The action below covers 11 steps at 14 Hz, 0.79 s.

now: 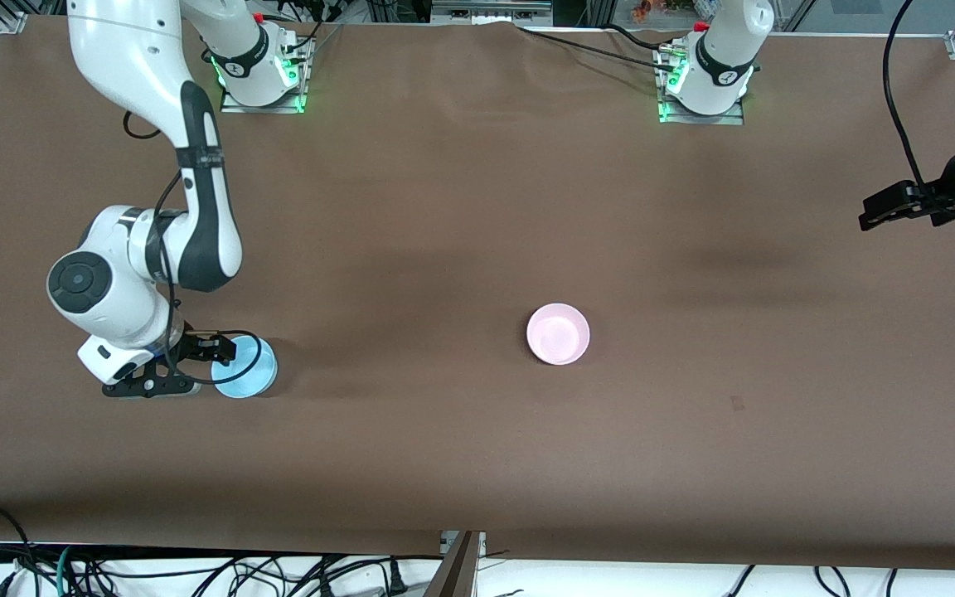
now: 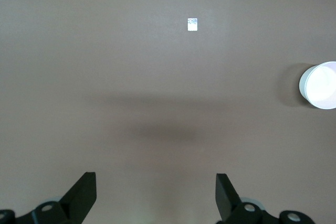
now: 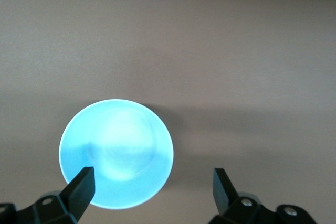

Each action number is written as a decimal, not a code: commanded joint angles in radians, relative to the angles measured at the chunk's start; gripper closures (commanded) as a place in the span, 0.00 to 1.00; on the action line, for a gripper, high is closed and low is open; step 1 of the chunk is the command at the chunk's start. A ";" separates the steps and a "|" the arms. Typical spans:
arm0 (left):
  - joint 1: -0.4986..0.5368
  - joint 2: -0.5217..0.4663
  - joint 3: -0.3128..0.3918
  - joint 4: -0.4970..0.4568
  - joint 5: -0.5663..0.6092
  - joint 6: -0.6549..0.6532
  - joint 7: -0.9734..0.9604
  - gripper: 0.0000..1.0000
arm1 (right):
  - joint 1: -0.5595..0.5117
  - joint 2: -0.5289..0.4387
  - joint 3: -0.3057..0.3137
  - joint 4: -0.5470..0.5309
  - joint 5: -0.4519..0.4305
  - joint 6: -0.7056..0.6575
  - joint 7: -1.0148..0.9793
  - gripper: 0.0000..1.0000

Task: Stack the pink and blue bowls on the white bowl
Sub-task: 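Lower the right gripper and grasp the light blue bowl's rim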

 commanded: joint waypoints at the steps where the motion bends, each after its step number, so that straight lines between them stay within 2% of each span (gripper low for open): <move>1: 0.029 0.040 -0.015 0.038 -0.018 -0.036 0.006 0.00 | -0.113 0.018 0.067 -0.005 0.168 0.021 -0.217 0.01; 4: 0.023 0.050 -0.015 0.044 -0.018 -0.038 0.005 0.00 | -0.114 0.023 0.067 -0.032 0.181 0.058 -0.234 0.01; 7: 0.015 0.050 -0.015 0.046 -0.015 -0.038 0.005 0.00 | -0.112 0.047 0.082 -0.060 0.184 0.168 -0.235 0.02; 11: 0.015 0.053 -0.015 0.056 -0.016 -0.038 0.005 0.00 | -0.106 0.060 0.092 -0.077 0.184 0.194 -0.234 0.05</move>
